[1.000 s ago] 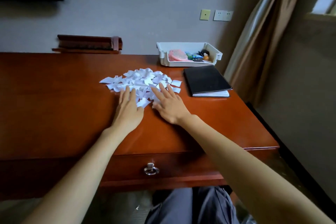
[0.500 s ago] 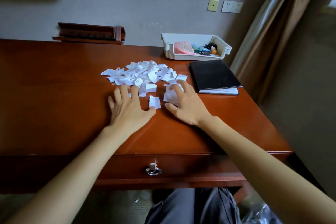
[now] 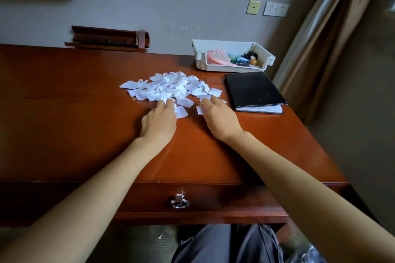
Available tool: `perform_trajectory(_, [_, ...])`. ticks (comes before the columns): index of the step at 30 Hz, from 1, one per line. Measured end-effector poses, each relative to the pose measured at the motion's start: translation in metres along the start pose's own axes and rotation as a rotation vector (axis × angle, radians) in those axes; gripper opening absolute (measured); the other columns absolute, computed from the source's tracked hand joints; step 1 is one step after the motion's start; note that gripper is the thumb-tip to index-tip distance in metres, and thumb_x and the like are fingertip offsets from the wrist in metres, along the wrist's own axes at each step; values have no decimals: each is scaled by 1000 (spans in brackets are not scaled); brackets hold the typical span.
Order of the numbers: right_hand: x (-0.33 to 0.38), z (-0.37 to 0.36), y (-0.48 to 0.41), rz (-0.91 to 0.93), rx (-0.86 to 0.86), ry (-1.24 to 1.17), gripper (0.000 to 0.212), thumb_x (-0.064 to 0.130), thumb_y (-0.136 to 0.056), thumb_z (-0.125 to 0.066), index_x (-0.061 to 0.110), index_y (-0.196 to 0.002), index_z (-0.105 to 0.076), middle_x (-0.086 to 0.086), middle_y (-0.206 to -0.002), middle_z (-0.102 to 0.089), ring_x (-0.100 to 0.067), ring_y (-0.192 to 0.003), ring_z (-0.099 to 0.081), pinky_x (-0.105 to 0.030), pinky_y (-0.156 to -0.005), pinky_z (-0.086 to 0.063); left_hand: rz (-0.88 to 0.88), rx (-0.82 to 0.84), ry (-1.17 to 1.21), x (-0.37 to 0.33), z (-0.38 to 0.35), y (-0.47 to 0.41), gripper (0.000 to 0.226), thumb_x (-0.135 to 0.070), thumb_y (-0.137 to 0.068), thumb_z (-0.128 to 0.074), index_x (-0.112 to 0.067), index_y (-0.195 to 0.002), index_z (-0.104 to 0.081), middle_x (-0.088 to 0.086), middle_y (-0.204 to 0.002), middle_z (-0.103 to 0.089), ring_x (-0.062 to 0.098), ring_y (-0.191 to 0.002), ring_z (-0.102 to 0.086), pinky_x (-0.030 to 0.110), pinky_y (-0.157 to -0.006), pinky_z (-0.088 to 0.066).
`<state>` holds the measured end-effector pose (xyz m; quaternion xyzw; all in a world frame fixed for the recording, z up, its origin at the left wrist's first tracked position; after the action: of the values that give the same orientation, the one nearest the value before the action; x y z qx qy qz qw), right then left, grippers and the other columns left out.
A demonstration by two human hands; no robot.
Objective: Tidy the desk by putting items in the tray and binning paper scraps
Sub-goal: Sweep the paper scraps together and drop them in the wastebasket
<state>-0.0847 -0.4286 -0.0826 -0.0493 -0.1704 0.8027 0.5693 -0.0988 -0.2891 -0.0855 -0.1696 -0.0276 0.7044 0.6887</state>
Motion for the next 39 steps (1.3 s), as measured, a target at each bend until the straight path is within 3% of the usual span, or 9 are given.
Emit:
perform_trajectory(5, [-5,5,-1,-139,-65,-7,21,6,-97,-38,2,-114,-49,-17,-115,-56,-38,-96,-58,-33,-67,-36,51,-100,296,8,6,-3,22,-6,-97,-41,-4,-115,-53,15,-115,-60,31,-98,-60,32,-71,-42])
perform_trajectory(10, [-15,13,-2,-315,-136,-199,16,3,-94,-44,-2,-105,-54,-20,-107,-61,-36,-92,-60,-32,-69,-39,138,-202,601,14,17,-2,18,-3,-93,-49,2,-107,-59,18,-110,-62,16,-85,-45,20,-66,-33])
perform_trajectory(14, [-16,31,-2,-351,-159,-330,26,7,-96,-44,-1,-119,-55,-20,-112,-63,-35,-101,-61,-32,-78,-46,139,-290,741,7,36,-2,17,-3,-92,-52,3,-102,-63,16,-110,-64,24,-97,-56,19,-70,-40])
perform_trajectory(18, [-20,53,6,-352,-193,-425,34,10,-97,-46,3,-130,-49,-16,-116,-64,-29,-106,-63,-28,-84,-49,110,-288,859,-20,48,4,17,-3,-90,-52,2,-97,-67,11,-98,-65,10,-76,-51,3,-50,-37])
perform_trajectory(22, [-45,76,34,-391,-277,-449,34,5,-95,-48,1,-128,-50,-18,-116,-66,-29,-107,-63,-27,-86,-48,71,-259,1016,-64,54,19,13,-5,-87,-54,-5,-86,-68,-3,-80,-62,7,-71,-50,9,-60,-36])
perform_trajectory(27, [-105,100,103,-502,-424,-343,28,6,-92,-48,-1,-119,-56,-18,-100,-70,-35,-98,-62,-32,-77,-40,-17,-60,1227,-162,33,55,12,-6,-86,-54,-9,-83,-65,0,-76,-59,12,-72,-56,26,-68,-46])
perform_trajectory(30, [-136,104,146,-608,-435,-322,25,5,-92,-44,-2,-112,-57,-16,-88,-66,-32,-83,-59,-24,-65,-32,-71,79,1343,-216,16,81,16,2,-85,-52,-7,-75,-61,-4,-65,-54,8,-62,-52,24,-61,-42])
perform_trajectory(35, [-218,100,252,-913,-411,-224,28,13,-97,-38,-2,-111,-57,-18,-102,-66,-37,-95,-59,-40,-84,-48,-156,390,1324,-318,-33,142,33,0,-83,-48,-24,-60,-54,-10,-59,-55,2,-51,-53,26,-58,-44])
perform_trajectory(39, [-263,72,329,-1074,-339,-193,25,11,-95,-40,-2,-106,-58,-19,-102,-65,-38,-94,-59,-43,-83,-49,-122,617,1253,-373,-88,187,25,-3,-87,-46,-16,-70,-57,-7,-64,-55,8,-51,-52,15,-46,-40])
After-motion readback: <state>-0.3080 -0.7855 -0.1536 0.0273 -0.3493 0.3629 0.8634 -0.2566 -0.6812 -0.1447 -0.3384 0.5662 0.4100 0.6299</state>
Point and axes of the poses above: each hand's wrist, its own y-axis away from the middle knuckle, its own z-axis out of the back of the hand, x = y × z, the point moved 4 cm from there along -y, towards the middle knuckle
